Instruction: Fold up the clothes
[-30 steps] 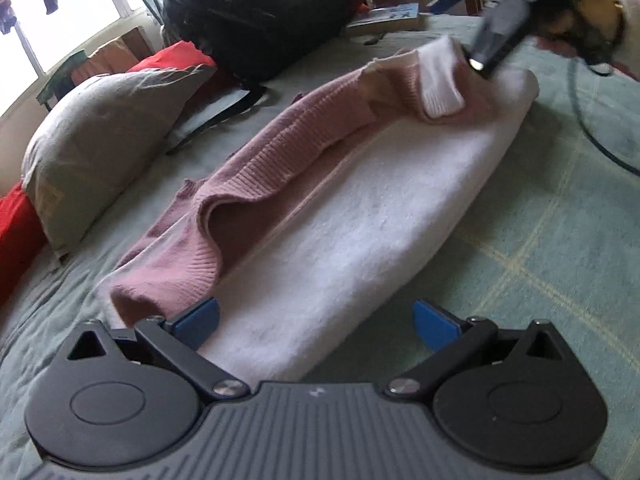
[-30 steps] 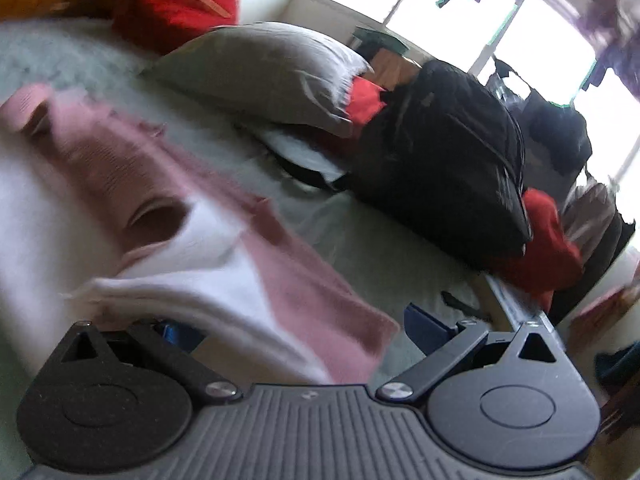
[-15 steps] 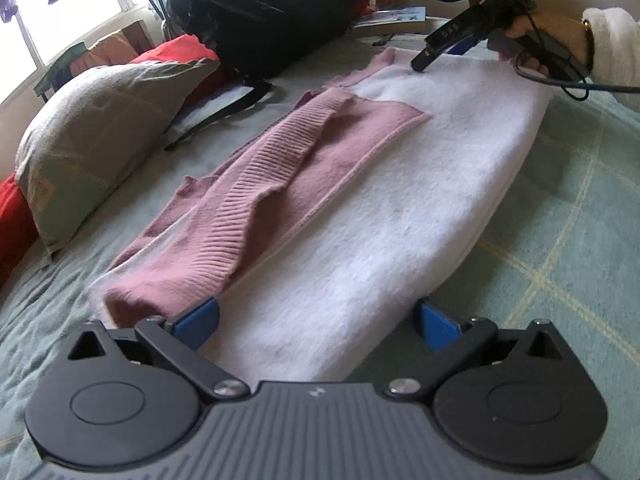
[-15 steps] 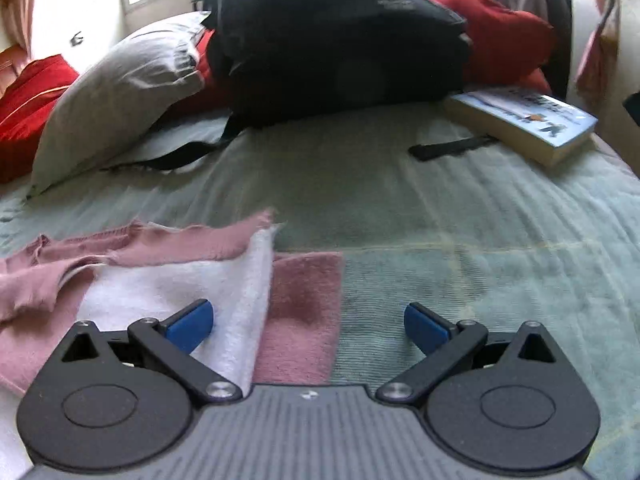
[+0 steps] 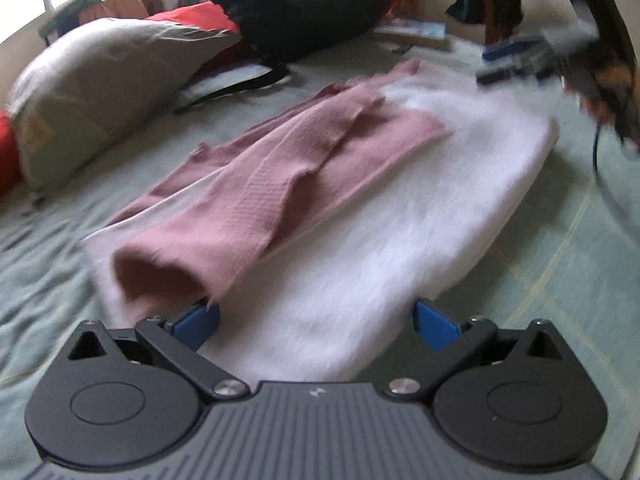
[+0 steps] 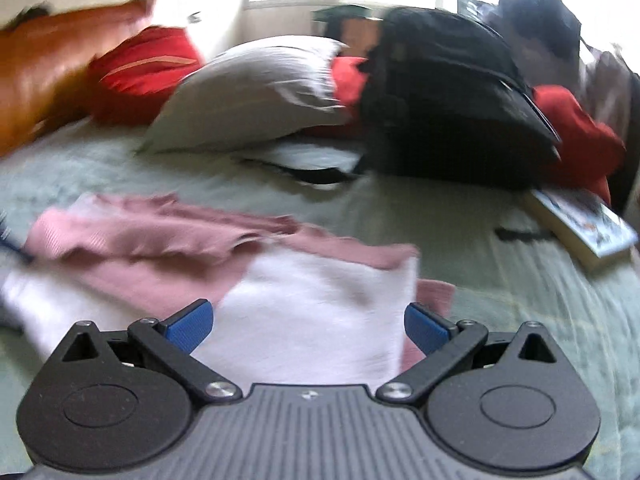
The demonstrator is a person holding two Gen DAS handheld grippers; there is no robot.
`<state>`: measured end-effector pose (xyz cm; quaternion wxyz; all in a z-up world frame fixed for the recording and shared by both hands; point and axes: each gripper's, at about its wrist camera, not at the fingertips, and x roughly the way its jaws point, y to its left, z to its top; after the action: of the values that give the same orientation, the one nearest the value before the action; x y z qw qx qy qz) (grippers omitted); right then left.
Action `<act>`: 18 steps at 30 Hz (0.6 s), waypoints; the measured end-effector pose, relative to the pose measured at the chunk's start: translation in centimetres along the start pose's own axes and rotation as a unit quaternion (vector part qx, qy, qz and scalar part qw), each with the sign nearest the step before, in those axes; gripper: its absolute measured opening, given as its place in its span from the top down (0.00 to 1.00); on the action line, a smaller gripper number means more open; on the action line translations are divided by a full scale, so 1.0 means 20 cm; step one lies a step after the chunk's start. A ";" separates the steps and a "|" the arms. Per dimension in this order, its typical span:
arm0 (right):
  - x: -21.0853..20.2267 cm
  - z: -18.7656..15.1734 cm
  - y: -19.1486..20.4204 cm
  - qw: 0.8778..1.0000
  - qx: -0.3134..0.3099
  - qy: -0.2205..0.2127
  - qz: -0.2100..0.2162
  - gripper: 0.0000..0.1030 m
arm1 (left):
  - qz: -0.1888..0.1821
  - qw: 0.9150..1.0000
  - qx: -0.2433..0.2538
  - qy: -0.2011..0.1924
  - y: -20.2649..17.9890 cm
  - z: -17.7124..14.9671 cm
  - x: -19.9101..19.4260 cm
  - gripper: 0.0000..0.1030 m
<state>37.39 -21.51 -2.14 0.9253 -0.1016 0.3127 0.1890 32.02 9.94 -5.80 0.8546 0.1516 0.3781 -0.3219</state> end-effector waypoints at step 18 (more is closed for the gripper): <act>-0.02 -0.07 0.10 0.998 -0.063 0.015 -0.006 0.00 | 0.150 0.980 -0.092 -0.089 0.38 0.25 0.02 0.01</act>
<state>35.44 -20.21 -3.19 0.9133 -0.1645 0.3138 0.2007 39.93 12.98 -2.61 0.9337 0.0978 0.3014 -0.1665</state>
